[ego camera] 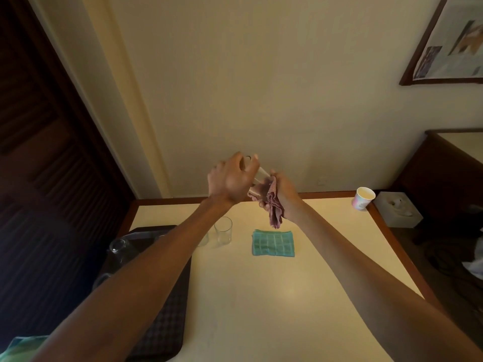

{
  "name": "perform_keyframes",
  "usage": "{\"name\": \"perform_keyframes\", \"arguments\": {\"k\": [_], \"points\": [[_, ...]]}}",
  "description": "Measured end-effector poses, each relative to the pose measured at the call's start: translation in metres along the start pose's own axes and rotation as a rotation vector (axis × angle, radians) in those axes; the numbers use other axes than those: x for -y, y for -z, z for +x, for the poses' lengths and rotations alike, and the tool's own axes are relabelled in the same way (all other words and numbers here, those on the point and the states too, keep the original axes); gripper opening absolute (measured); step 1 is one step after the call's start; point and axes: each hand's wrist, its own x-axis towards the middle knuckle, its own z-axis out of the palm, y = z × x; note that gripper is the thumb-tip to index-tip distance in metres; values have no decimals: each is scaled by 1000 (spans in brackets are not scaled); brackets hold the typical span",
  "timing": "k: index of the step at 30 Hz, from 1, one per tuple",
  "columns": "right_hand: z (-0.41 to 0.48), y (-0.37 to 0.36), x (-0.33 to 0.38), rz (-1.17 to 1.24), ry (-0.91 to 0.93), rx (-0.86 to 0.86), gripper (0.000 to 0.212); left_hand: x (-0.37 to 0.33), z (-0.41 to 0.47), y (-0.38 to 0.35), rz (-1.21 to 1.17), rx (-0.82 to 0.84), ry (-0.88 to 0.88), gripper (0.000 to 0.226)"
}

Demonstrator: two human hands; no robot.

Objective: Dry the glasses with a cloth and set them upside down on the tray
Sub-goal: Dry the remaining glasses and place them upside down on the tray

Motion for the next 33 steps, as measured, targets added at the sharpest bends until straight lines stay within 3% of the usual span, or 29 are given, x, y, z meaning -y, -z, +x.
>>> {"name": "perform_keyframes", "arguments": {"k": [4, 8, 11, 16, 20, 22, 25, 28, 31, 33], "points": [[-5, 13, 0, -147, -116, 137, 50, 8, -15, 4, 169, -68, -309, 50], [0, 19, -13, -115, -125, 146, 49, 13, -29, -5, 255, -41, -433, 49], [7, 25, -24, -179, -104, 41, 64, 16, -31, -8, 266, 7, -374, 53], [-7, 43, -34, -249, -141, -21, 53, 20, -36, -22, 291, 100, -204, 53], [-6, 63, -56, -291, -167, -138, 61, 25, -49, -38, 209, 164, -79, 40], [-7, 76, -70, -344, -171, -213, 61, 31, -58, -47, 201, 202, -27, 44], [1, 106, -104, -294, -197, -274, 76, 39, -77, -66, 286, 299, 58, 61], [12, 137, -139, -228, -240, -273, 95, 48, -98, -88, 336, 413, 80, 64], [13, 152, -162, -210, -277, -270, 94, 59, -123, -110, 319, 497, 89, 66], [19, 163, -183, -191, -297, -274, 104, 67, -139, -124, 328, 553, 82, 69]]}}
